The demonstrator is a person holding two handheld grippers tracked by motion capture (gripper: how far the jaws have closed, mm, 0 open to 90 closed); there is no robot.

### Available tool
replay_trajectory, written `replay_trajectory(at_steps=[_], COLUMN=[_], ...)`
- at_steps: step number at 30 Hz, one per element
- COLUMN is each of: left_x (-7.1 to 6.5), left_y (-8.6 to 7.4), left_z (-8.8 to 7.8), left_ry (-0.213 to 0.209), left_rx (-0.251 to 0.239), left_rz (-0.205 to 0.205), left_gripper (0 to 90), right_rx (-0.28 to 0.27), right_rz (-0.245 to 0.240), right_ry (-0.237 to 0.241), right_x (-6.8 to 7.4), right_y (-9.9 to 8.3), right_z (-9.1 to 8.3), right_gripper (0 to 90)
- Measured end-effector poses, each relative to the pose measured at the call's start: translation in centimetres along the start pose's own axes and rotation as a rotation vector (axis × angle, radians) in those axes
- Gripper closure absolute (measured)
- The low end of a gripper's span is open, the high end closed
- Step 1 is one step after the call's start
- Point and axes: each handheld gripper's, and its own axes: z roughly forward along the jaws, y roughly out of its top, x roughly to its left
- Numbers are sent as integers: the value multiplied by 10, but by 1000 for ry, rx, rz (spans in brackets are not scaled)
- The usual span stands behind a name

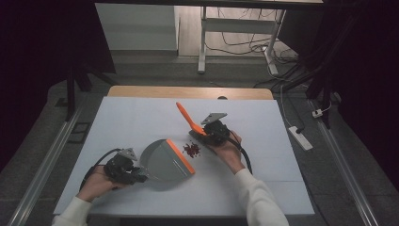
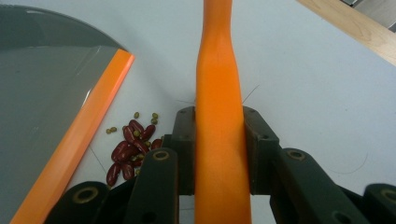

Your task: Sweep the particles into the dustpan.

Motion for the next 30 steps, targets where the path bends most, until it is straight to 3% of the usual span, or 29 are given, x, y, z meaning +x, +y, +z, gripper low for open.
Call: replay_trajectory(at_steps=[24,30], left_x=[-3,-3], left_y=[1,2], left_z=[3,3], left_ry=[18,19], left_rx=[5,4], left_rz=[11,10], left_gripper=[619,619], right_rx=[8,4], right_rz=[-42,-52], right_ry=[45,77], right_x=[19,27], right_y=[5,8], right_z=[10,11], right_gripper=[699,700])
